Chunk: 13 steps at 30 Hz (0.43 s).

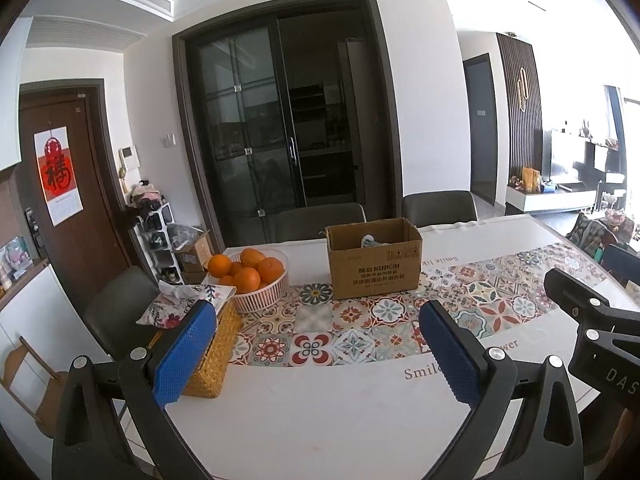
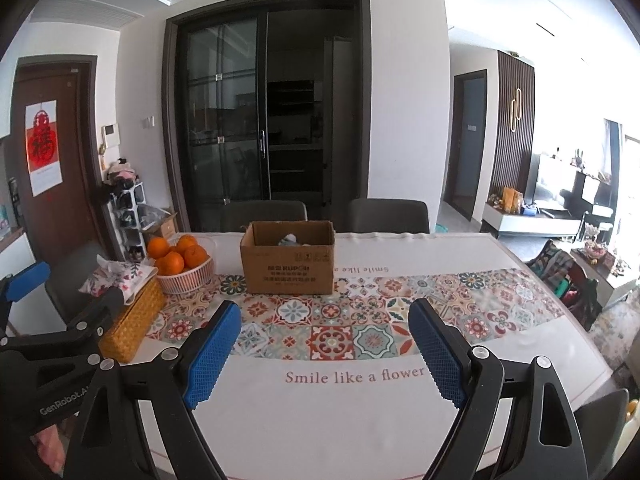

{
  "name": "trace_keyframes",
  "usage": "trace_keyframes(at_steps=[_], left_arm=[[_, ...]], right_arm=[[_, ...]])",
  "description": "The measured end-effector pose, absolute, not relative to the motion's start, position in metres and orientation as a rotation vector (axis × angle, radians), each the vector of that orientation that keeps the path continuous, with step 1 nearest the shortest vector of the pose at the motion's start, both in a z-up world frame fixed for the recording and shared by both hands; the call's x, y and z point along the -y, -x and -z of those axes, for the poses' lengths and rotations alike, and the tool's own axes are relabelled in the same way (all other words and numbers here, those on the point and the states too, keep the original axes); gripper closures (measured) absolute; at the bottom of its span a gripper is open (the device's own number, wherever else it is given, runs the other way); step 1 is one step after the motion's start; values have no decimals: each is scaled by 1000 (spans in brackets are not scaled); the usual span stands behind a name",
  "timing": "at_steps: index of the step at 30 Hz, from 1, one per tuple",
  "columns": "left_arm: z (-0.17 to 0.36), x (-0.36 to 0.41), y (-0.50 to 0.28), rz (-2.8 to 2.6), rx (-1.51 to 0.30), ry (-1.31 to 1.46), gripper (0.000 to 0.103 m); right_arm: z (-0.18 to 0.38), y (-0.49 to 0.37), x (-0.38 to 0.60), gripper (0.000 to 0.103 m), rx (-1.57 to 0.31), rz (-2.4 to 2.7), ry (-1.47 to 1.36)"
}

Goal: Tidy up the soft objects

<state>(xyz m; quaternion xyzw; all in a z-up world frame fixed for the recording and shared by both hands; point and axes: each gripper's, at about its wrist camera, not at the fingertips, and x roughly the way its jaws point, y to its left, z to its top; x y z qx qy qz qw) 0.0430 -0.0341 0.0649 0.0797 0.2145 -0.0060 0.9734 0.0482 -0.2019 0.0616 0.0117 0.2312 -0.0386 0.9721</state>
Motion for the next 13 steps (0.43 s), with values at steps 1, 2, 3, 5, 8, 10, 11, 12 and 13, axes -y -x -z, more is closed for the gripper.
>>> trace_keyframes(at_steps=[1,2,3,5,8,10,11,12,13], left_arm=[[-65,35,-43,11,-431,-163,0],[-66,35,-42,10,-428,-164,0],[-66,35,-42,9,-427,-166,0],[-67,35,-42,8,-424,-170,0],[-67,36,-41,4,-421,-171,0],[-67,36,-41,5,-420,-171,0],[-67,36,-41,5,-419,-171,0],[-68,36,-41,4,-419,-170,0],[-68,36,-42,4,-419,-169,0]], right_arm=[[-61,-49,202,16,-468,78,-24],[-61,-48,202,16,-469,77,-24],[-61,-48,202,16,-467,77,-24],[-61,-48,202,16,-469,77,-27],[-61,-46,202,16,-468,77,-25],[-61,-45,202,16,-466,73,-27],[-61,-46,202,16,-466,74,-27],[-61,-45,202,16,-464,74,-26],[-61,-45,202,16,-463,74,-25]])
